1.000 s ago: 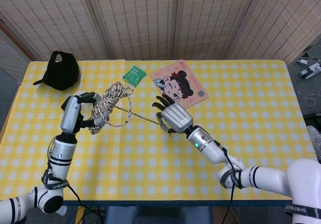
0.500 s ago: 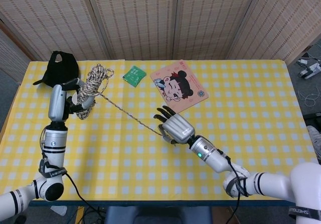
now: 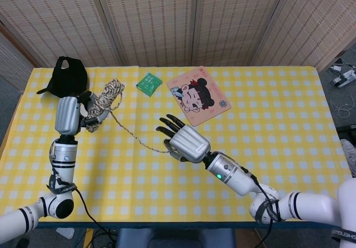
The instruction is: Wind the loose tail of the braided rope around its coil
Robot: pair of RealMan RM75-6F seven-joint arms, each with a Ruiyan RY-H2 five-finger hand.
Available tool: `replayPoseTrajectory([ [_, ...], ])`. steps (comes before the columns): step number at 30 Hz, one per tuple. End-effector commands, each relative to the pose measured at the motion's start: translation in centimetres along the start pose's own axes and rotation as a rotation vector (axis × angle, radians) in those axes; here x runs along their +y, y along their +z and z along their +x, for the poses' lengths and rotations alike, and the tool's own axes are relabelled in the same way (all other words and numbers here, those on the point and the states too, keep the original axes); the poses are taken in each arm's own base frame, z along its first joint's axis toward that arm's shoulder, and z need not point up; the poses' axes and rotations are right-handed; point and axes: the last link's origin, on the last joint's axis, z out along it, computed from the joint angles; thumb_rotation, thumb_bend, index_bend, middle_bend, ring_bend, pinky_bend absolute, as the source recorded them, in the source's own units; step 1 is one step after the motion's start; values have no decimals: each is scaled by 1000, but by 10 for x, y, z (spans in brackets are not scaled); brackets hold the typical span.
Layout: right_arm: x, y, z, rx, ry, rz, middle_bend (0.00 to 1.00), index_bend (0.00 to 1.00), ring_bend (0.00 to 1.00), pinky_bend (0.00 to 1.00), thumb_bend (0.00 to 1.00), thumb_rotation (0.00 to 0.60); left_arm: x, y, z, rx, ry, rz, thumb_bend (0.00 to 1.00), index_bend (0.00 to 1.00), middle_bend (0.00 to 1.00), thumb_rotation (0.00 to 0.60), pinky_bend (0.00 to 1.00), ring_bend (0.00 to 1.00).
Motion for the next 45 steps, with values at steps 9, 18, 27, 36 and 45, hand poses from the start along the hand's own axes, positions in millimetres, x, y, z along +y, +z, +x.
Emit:
replayPoseTrajectory([
  [9,-26,31,58,119,85,56,188,636,0,0,396,600,7,-16,-26,-117,41,-49,228,760,822,422,539,687],
  [18,-35,61,74,150,135,46,187,635,0,0,396,600,20,-29,-38,-156,37,-102,228,760,823,435,539,687],
  [27,-26,78,79,162,142,-7,187,636,0,0,396,600,25,-42,-45,-196,48,-164,228,760,822,475,539,686],
  [36,-14,85,78,165,157,-55,188,635,0,0,396,600,36,-59,-51,-240,8,-237,228,760,822,475,539,686],
  [45,-1,87,71,152,174,-99,188,635,0,0,396,600,51,-68,-45,-223,-56,-318,228,764,823,507,539,686],
])
